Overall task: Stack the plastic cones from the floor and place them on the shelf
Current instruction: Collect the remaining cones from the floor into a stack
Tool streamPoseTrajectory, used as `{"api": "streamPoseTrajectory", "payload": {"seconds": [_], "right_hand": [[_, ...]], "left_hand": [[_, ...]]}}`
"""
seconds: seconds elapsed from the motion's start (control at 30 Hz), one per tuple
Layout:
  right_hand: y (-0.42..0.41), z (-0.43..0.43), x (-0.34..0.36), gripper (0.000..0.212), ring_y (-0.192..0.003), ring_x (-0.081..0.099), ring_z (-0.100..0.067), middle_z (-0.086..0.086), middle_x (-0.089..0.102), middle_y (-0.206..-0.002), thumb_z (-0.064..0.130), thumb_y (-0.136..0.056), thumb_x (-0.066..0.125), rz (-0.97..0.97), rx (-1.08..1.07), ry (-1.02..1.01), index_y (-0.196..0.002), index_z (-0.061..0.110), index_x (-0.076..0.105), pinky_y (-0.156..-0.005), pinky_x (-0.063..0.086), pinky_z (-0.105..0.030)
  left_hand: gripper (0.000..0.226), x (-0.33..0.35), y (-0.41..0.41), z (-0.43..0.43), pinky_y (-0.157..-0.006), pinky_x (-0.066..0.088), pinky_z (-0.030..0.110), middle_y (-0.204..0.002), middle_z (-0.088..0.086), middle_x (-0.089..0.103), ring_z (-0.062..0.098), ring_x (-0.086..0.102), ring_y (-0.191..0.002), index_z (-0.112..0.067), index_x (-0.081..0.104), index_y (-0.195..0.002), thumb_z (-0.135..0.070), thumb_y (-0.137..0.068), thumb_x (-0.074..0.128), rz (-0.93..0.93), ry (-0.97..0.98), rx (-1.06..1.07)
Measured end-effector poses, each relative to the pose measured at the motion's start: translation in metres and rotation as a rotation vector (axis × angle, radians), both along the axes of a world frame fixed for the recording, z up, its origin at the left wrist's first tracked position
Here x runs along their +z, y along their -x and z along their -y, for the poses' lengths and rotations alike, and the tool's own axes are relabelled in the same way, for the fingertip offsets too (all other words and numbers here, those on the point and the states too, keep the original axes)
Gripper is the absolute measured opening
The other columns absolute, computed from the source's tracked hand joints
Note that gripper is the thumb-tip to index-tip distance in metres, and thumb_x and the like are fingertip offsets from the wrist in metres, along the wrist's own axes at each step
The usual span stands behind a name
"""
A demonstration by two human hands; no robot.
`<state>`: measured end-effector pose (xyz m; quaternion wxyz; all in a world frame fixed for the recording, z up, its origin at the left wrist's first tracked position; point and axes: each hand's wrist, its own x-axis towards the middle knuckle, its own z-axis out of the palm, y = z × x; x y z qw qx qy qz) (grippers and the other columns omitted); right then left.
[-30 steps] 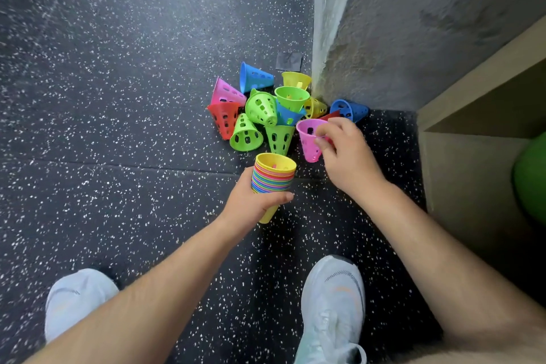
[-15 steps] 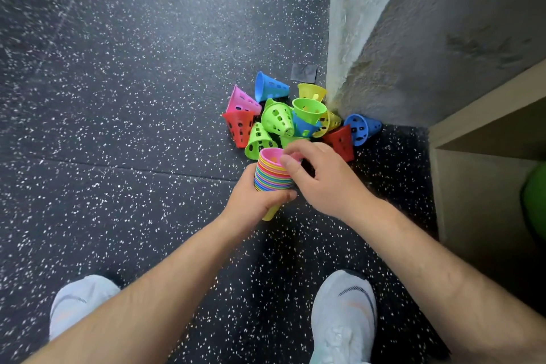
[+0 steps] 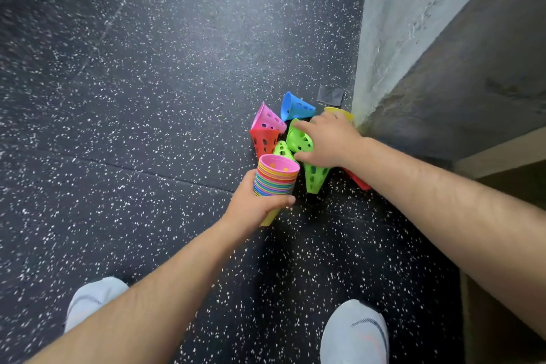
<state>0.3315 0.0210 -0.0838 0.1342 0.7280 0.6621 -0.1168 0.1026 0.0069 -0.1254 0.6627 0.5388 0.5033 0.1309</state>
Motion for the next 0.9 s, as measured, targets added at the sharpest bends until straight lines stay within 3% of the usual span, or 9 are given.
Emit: {"api": "streamPoseTrajectory", "payload": {"seconds": [0.23, 0.3, 0.43, 0.53, 0.6, 0.7, 0.8, 0.9], "right_hand": [[0.009, 0.029, -0.007, 0.069, -0.115, 0.053, -0.029, -0.005, 0.059, -0.118, 0.059, -0.079, 0.062, -0.073, -0.069, -0.058, -0.139, 0.027, 0.048, -0.105, 0.034, -0.043], [0.008, 0.042, -0.006, 0.067, -0.116, 0.053, -0.028, -0.004, 0.058, -0.118, 0.055, -0.080, 0.063, -0.125, -0.095, -0.085, -0.139, 0.027, 0.049, -0.106, 0.033, -0.042], [-0.001, 0.067, 0.003, 0.050, -0.118, 0.050, -0.026, -0.001, 0.055, -0.118, 0.045, -0.083, 0.067, -0.349, -0.254, -0.195, -0.130, 0.029, 0.058, -0.110, 0.029, -0.039], [-0.005, 0.083, 0.014, 0.042, -0.112, 0.053, -0.021, 0.001, 0.056, -0.117, 0.047, -0.083, 0.069, -0.554, -0.432, -0.352, -0.121, 0.031, 0.061, -0.107, 0.038, -0.039], [-0.005, 0.093, 0.021, 0.036, -0.105, 0.054, -0.015, 0.002, 0.057, -0.113, 0.045, -0.085, 0.070, -0.640, -0.501, -0.488, -0.116, 0.028, 0.062, -0.099, 0.041, -0.031], [0.001, 0.107, 0.029, 0.030, -0.102, 0.051, -0.008, 0.003, 0.058, -0.112, 0.040, -0.088, 0.071, -0.696, -0.532, -0.585, -0.112, 0.023, 0.062, -0.088, 0.036, -0.018], [0.009, 0.120, 0.031, 0.028, -0.101, 0.051, -0.007, 0.005, 0.059, -0.108, 0.040, -0.090, 0.070, -0.711, -0.514, -0.628, -0.108, 0.021, 0.062, -0.087, 0.035, -0.016], [0.017, 0.132, 0.029, 0.027, -0.100, 0.051, -0.006, 0.008, 0.059, -0.107, 0.041, -0.091, 0.068, -0.728, -0.516, -0.589, -0.109, 0.022, 0.062, -0.086, 0.035, -0.012]], "left_hand": [[0.080, -0.011, 0.004, 0.008, -0.087, 0.058, 0.040, -0.104, 0.006, 0.075, 0.017, 0.071, -0.090, -0.020, 0.061, -0.116, -0.041, -0.047, 0.094, -0.040, 0.010, -0.021], [0.079, -0.011, 0.003, 0.014, -0.081, 0.057, 0.032, -0.101, 0.004, 0.075, 0.012, 0.070, -0.085, -0.018, 0.061, -0.116, -0.036, -0.048, 0.094, -0.037, 0.029, -0.032], [0.074, -0.011, -0.002, 0.024, -0.076, 0.054, 0.024, -0.098, 0.003, 0.073, 0.010, 0.068, -0.081, -0.015, 0.060, -0.118, -0.026, -0.054, 0.094, -0.011, 0.060, -0.060], [0.070, -0.010, -0.006, 0.029, -0.078, 0.055, 0.025, -0.101, 0.004, 0.075, 0.010, 0.068, -0.083, -0.018, 0.061, -0.118, -0.024, -0.058, 0.095, -0.012, 0.053, -0.092], [0.074, -0.010, -0.010, 0.032, -0.083, 0.056, 0.030, -0.104, 0.005, 0.075, 0.013, 0.069, -0.088, -0.020, 0.061, -0.120, -0.030, -0.054, 0.093, -0.004, 0.049, -0.112], [0.075, -0.005, -0.019, 0.037, -0.078, 0.054, 0.026, -0.102, 0.002, 0.075, 0.011, 0.068, -0.086, -0.021, 0.061, -0.120, -0.030, -0.052, 0.092, 0.010, 0.039, -0.130], [0.071, 0.000, -0.028, 0.042, -0.075, 0.053, 0.025, -0.095, -0.001, 0.074, 0.009, 0.067, -0.081, -0.020, 0.061, -0.115, -0.027, -0.051, 0.091, 0.045, 0.041, -0.146], [0.077, 0.004, -0.035, 0.045, -0.076, 0.055, 0.026, -0.103, 0.006, 0.074, 0.011, 0.068, -0.084, -0.017, 0.060, -0.117, -0.032, -0.048, 0.092, 0.049, 0.027, -0.160]]}}
